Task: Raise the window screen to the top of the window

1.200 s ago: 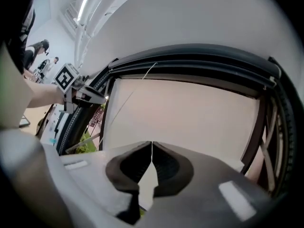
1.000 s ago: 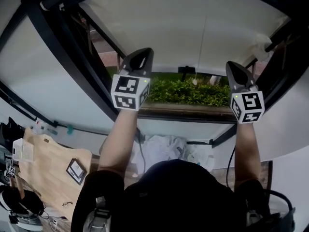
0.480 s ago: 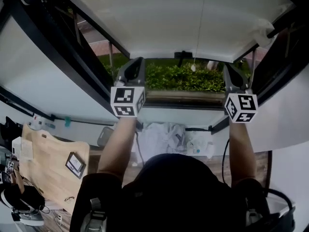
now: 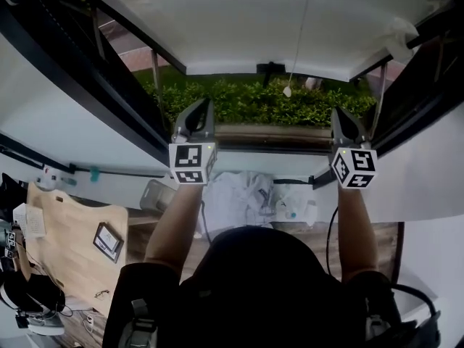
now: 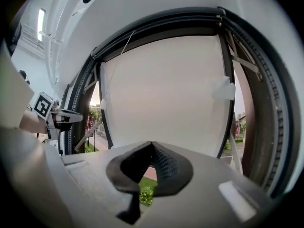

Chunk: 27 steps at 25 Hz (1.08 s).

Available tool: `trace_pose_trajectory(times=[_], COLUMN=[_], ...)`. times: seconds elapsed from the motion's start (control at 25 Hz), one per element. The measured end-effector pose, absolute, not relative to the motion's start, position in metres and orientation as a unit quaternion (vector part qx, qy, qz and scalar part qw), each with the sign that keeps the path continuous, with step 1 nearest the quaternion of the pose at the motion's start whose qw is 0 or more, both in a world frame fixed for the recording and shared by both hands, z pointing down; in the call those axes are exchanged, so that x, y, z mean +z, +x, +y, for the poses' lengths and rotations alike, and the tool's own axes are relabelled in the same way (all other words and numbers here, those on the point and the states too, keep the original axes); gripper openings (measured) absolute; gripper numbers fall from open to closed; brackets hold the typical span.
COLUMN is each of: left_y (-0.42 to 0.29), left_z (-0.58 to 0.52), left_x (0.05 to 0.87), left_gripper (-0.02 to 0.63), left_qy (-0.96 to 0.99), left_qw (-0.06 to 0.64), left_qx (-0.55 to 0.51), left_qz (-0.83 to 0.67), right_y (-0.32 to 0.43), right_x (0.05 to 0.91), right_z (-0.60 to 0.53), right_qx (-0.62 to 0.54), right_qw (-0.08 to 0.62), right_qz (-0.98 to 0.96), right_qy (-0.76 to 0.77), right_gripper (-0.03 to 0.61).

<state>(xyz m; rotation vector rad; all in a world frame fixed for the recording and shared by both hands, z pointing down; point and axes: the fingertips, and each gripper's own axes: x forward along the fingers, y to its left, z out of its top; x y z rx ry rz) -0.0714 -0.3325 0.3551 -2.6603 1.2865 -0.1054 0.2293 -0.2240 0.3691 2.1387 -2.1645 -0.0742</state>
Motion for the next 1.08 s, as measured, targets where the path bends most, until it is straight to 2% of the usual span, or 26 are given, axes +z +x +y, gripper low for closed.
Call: trace_pose_trajectory(times=[0.16, 0.56, 1.08], left_y=[-0.072, -0.074, -0.071], left_z=[-0.328, -0.33, -0.337], left_x=[0.367, 0.362, 0.363], left_gripper=[0.006, 0.006, 0.006], left_qy=[-0.902, -0.895, -0.898], left_qw=[0.083, 0.129, 0.121], left_qx=[-0.032, -0.055, -0.054], left_qz=[0.423, 0.423, 0.421], right_y=[0.24, 0.248, 0.251], right_x=[0.385, 0.38, 0.376], right_z=[-0.224, -0.226, -0.232], right_qx=[-0.012, -0.026, -0.021], right_qw=[0.049, 0.052, 0.052], right_qz=[-0.708, -0.7, -0.699], right_qy=[0.704, 0.711, 0.713], right_gripper=[0.0, 0.0, 0.0])
